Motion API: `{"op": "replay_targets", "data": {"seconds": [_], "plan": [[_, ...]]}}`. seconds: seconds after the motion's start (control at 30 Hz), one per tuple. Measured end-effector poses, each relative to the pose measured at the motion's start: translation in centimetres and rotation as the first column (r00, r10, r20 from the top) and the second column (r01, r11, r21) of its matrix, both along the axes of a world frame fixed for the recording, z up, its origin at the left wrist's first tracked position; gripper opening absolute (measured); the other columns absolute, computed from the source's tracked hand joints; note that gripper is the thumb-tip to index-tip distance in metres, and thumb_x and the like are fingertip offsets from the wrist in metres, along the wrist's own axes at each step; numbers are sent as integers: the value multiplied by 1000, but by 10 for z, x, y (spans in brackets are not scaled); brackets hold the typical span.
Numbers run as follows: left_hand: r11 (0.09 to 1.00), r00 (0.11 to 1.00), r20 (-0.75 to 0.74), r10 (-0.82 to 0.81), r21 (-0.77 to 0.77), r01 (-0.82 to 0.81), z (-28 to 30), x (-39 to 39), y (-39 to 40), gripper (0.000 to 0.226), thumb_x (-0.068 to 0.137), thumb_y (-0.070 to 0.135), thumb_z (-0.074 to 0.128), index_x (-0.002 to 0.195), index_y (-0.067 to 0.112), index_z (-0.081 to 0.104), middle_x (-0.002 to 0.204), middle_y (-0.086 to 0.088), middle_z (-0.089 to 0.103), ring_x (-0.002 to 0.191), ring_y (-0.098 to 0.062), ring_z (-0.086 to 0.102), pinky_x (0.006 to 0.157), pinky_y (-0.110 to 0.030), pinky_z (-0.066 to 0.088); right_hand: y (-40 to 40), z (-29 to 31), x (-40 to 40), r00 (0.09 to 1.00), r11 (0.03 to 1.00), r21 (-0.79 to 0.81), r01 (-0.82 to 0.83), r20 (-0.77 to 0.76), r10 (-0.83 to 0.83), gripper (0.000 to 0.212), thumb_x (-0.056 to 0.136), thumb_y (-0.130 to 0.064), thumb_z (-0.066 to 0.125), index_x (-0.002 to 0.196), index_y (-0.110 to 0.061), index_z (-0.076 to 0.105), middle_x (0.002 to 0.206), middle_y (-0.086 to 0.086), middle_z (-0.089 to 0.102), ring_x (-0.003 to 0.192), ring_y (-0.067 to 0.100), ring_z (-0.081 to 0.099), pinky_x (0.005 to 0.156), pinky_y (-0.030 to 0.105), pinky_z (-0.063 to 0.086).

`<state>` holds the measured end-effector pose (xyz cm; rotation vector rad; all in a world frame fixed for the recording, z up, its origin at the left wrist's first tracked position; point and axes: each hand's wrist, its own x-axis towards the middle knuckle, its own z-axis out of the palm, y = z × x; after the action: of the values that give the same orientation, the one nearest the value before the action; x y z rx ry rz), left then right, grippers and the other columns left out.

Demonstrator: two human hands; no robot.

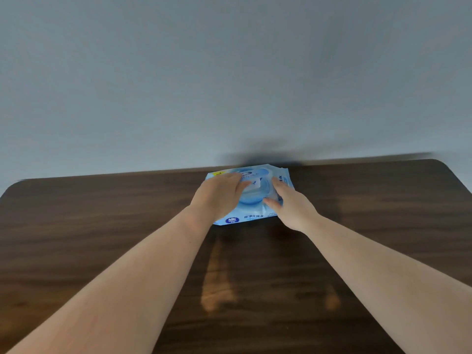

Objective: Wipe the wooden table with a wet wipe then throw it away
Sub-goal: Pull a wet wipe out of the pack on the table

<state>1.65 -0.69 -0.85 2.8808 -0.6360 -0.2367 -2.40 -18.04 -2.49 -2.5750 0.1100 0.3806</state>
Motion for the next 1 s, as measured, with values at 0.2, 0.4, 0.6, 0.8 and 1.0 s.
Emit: {"op": "replay_targets", "data": {"seconds": [0.2, 0.4, 0.6, 0.8, 1.0], "plan": [[830, 890, 121, 439, -434, -350, 14, 12, -7, 36, 92, 47, 49, 83, 12, 40, 77, -1, 48, 71, -22, 43, 57, -32, 31, 0, 4, 0, 999, 997, -68, -33, 7, 34, 64, 96, -40, 44, 150, -20, 15, 152, 2, 35, 129, 23, 47, 96, 38, 45], [872, 928, 4, 373, -343, -349, -1, 5, -18, 36, 81, 52, 62, 93, 19, 54, 87, 4, 57, 83, -20, 55, 63, -29, 38, -2, 2, 1, 999, 996, -74, -43, 21, 44, 61, 96, -42, 44, 148, -21, 20, 148, 2, 41, 125, 22, 51, 94, 37, 47], [901, 946, 33, 322, -318, -296, -8, 0, -27, 37, 80, 39, 65, 106, 15, 53, 107, -1, 56, 101, -22, 52, 67, -32, 39, -5, -1, 3, 998, 996, -75, -56, 30, 58, 59, 95, -42, 46, 146, -21, 25, 142, 3, 48, 122, 23, 53, 93, 38, 48], [713, 878, -125, 462, -537, -451, 4, 5, -2, 24, 86, 15, 50, 62, 17, 46, 59, 2, 46, 61, -21, 40, 51, -29, 28, -4, 5, 6, 993, 984, -166, -71, 81, 86, 49, 93, -39, 47, 139, -20, 39, 135, 1, 54, 118, 24, 53, 97, 38, 43], [633, 832, -237, 501, -556, -540, -7, 2, 32, 26, 86, 17, 58, 63, 19, 48, 57, 7, 43, 55, -11, 40, 52, -21, 32, 20, 8, 20, 942, 977, -214, 0, 328, 72, 37, 93, -41, 48, 121, -22, 61, 113, 4, 56, 112, 24, 48, 92, 36, 38]]}}
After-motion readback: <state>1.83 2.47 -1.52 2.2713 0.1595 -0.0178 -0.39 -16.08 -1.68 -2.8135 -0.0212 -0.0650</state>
